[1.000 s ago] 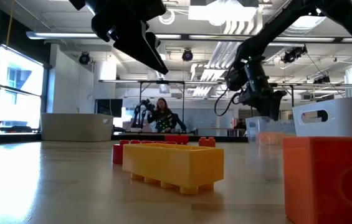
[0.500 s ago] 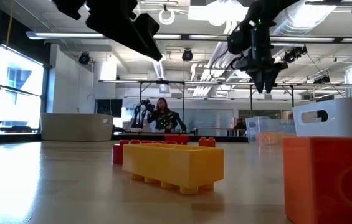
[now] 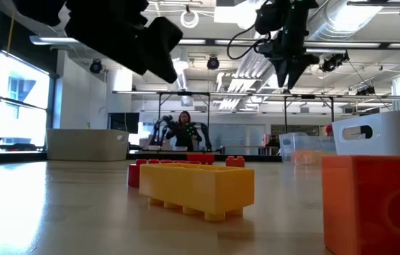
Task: Sort & place blocks by color
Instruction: Put the red game piece into the gray bin
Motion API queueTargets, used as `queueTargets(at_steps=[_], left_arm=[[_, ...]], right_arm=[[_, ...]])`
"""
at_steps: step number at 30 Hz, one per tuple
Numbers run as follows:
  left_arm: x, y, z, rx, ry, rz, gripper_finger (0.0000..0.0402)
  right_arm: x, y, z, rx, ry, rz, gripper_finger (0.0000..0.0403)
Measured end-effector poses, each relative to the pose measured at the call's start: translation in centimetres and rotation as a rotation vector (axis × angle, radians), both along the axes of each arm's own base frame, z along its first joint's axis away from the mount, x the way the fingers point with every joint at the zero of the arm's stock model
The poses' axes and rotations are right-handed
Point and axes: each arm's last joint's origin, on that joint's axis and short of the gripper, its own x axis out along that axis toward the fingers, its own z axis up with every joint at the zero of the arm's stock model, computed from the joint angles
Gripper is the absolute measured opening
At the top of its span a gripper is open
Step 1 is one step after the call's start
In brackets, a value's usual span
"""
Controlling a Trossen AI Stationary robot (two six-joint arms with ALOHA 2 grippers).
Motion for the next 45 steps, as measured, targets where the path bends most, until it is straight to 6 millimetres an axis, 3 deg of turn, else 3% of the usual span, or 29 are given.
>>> queueTargets(at_steps=[21,29,36,45], left_arm=[[2.5,-0.7,-8.2,0.04,0.163,-0.003,0.0223],[2.8,-0.7,-8.6,0.036,0.15,-0.002,0.0211],[2.8,-0.6,-8.7,0.037,0.152,-0.011,0.0125],[3.0,2.5,-8.3,0.06,0.169,0.045,0.0109]], right_arm=[[1.6,2.0,0.0,-0.004,-0.01,0.052,0.0154],[1.6,2.0,0.0,-0.002,-0.011,0.044,0.0154],[1.7,2.2,0.0,0.003,-0.008,0.056,0.0154],[2.2,3.3,-0.1,0.015,0.019,0.129,0.0154]])
